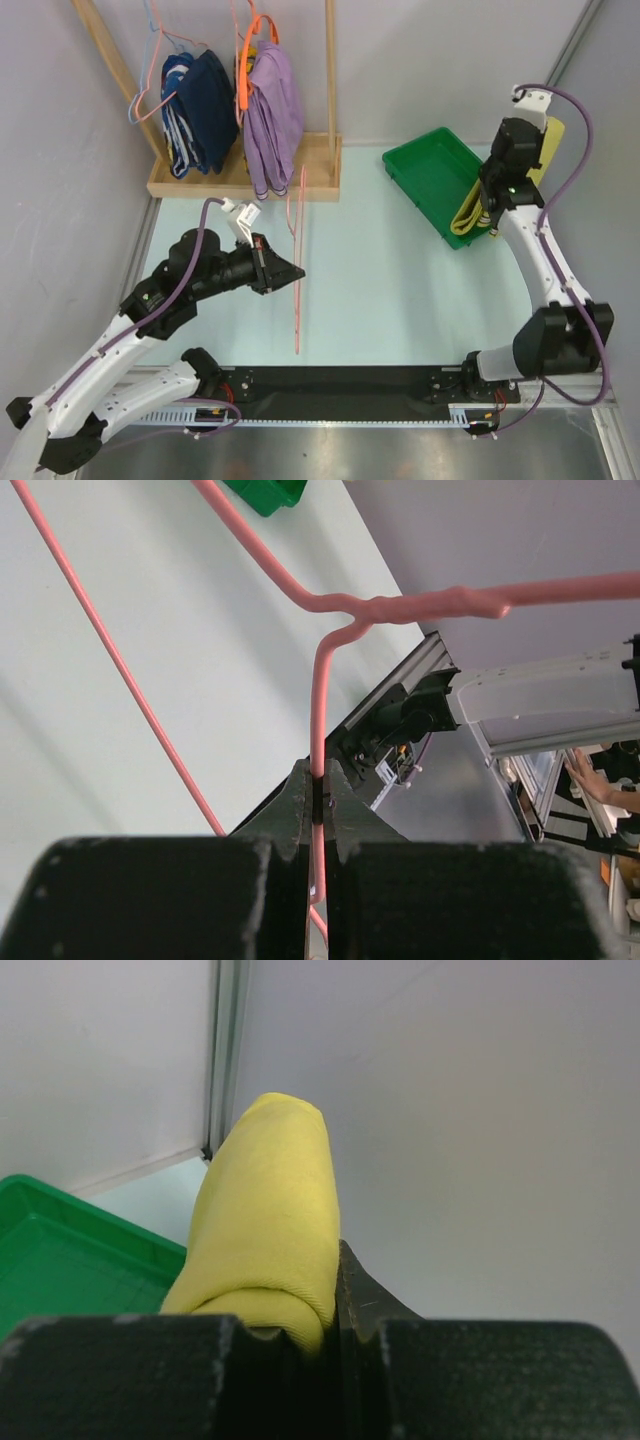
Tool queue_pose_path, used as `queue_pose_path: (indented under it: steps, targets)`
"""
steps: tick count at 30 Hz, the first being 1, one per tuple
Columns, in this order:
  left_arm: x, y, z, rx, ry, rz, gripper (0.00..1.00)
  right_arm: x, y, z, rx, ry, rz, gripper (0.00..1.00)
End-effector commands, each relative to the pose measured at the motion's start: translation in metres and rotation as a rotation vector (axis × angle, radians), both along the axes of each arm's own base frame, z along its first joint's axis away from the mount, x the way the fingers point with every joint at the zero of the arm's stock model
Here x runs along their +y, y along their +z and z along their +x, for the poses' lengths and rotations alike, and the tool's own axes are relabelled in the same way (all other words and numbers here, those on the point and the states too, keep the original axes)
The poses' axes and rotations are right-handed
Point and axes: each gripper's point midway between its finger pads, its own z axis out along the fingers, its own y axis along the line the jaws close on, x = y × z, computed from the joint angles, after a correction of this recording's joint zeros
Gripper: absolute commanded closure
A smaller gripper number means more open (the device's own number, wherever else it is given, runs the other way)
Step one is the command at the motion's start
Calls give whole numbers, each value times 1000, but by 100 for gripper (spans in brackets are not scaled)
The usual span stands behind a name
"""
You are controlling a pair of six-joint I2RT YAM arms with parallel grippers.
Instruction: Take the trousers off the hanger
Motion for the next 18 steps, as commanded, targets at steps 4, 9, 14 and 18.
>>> queue_pose_path:
  steps: [4,9,14,18]
  targets:
    - [0,27,2,-101,-19,-26,100,25,-2,70,-31,-29,-121,100]
    - [2,25,7,-108,5,-2,100,66,-63,143,102,6,-202,100]
    - [1,18,12,-94,14,22,100,102,-106,198,144,93,-165,100]
    - [-1,19,15,-102,12,30,100,130,-149,229,159,168,-101,100]
